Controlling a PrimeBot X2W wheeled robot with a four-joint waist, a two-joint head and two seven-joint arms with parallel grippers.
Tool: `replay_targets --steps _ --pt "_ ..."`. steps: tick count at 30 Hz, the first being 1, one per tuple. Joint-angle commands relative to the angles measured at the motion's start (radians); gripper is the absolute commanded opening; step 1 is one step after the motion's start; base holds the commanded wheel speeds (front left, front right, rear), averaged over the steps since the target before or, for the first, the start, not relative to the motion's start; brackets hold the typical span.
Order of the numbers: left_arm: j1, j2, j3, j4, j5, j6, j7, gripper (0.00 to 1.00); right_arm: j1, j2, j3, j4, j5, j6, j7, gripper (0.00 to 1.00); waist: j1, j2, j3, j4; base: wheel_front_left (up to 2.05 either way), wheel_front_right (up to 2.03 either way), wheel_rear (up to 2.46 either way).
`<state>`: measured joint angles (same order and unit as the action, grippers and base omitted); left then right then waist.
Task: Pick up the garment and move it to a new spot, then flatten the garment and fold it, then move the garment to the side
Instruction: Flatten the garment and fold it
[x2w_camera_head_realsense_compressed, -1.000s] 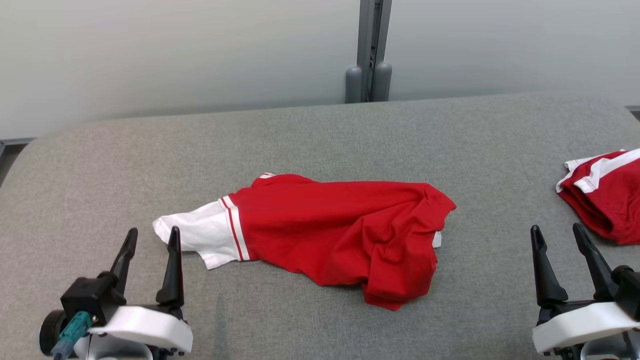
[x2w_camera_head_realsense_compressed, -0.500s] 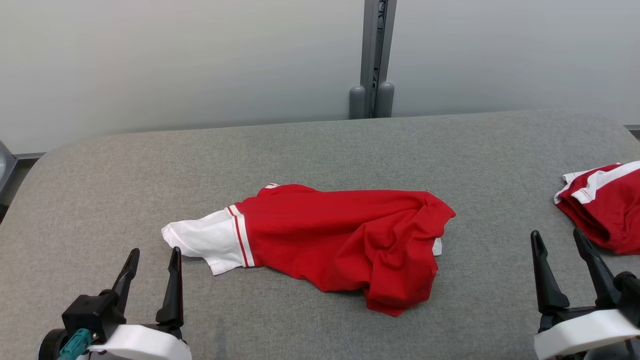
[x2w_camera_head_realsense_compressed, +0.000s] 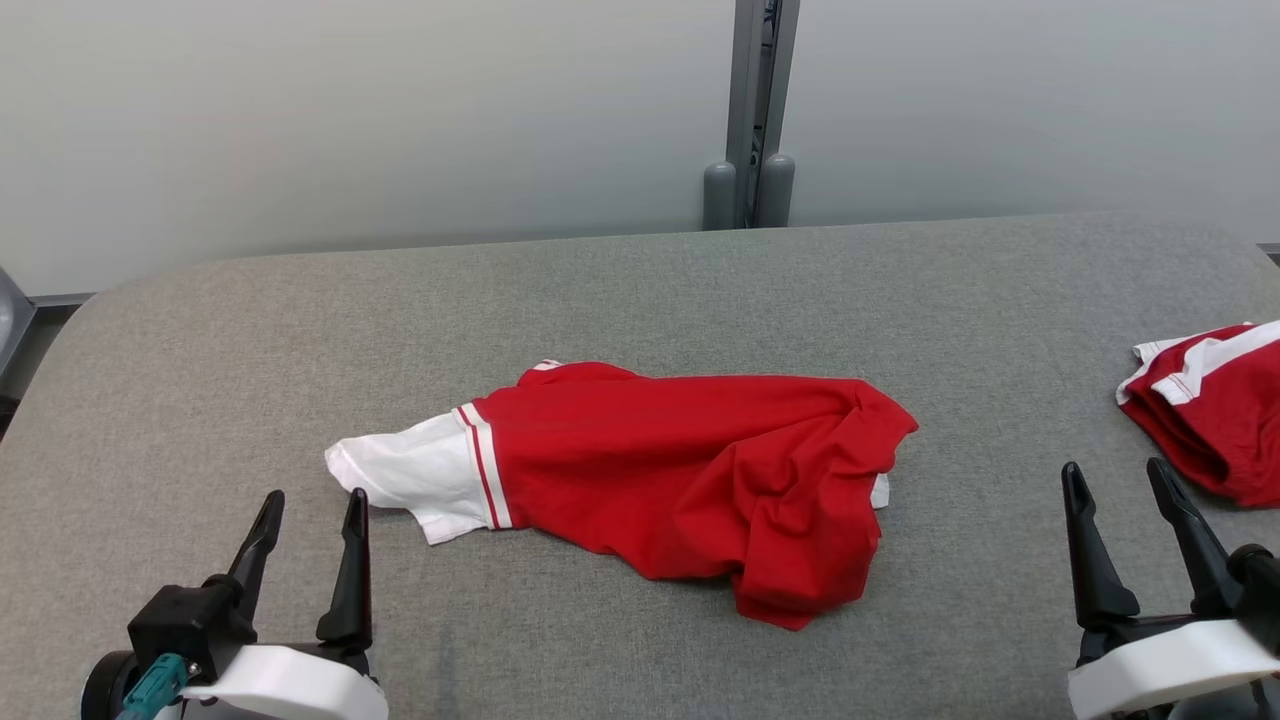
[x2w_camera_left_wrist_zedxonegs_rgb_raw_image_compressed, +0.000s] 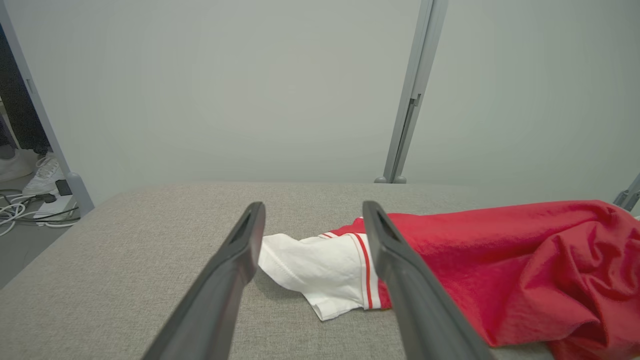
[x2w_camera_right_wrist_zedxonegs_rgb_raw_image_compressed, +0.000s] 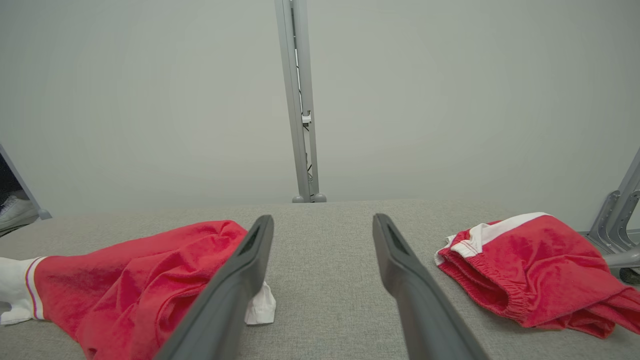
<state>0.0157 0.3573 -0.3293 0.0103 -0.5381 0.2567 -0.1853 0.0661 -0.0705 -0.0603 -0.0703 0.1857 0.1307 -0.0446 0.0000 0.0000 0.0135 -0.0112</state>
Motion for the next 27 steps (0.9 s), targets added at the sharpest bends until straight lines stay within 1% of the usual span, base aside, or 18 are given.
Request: replay_targets --steps 1,11,14,17,20,24,27 --pt "-0.015 0.004 0.0 -0.005 0.005 0.008 -0.001 1.0 0.0 -0.001 -0.006 -0.001 0.003 0.0 -0.002 1.0 0.0 0.0 0.003 0.002 0.0 0.0 0.0" --pt "-0.026 0.002 -0.007 -0.006 0.003 0.003 -0.006 1.0 -0.01 0.0 -0.006 -0.001 0.002 0.0 -0.004 1.0 0.0 0.0 0.014 0.014 0.0 0.0 0.0" --pt "-0.04 0.0 -0.01 -0.008 0.005 0.0 -0.007 1.0 -0.024 -0.015 0.026 -0.008 -0.002 0.0 0.008 1.0 0.0 0.0 0.032 0.027 0.0 0.0 0.0" --pt "-0.059 -0.005 -0.014 -0.005 0.01 -0.001 -0.008 1.0 -0.051 -0.056 0.113 -0.018 -0.012 0.0 0.029 1.0 0.0 0.0 0.052 0.04 0.0 0.0 0.0" --pt "-0.078 -0.009 -0.019 0.0 0.012 -0.005 -0.011 1.0 -0.085 -0.117 0.258 -0.02 -0.018 0.0 0.059 1.0 0.0 0.0 0.07 0.052 0.0 0.0 0.0" --pt "-0.105 -0.019 -0.025 0.011 0.014 -0.011 -0.02 1.0 -0.131 -0.186 0.461 -0.013 0.007 0.0 0.097 1.0 0.0 0.0 0.096 0.071 0.0 0.0 0.0" --pt "-0.128 -0.031 -0.032 0.019 0.016 -0.017 -0.026 1.0 -0.166 -0.221 0.553 0.015 0.021 0.0 0.122 1.0 0.0 0.0 0.119 0.085 0.0 0.0 0.0"
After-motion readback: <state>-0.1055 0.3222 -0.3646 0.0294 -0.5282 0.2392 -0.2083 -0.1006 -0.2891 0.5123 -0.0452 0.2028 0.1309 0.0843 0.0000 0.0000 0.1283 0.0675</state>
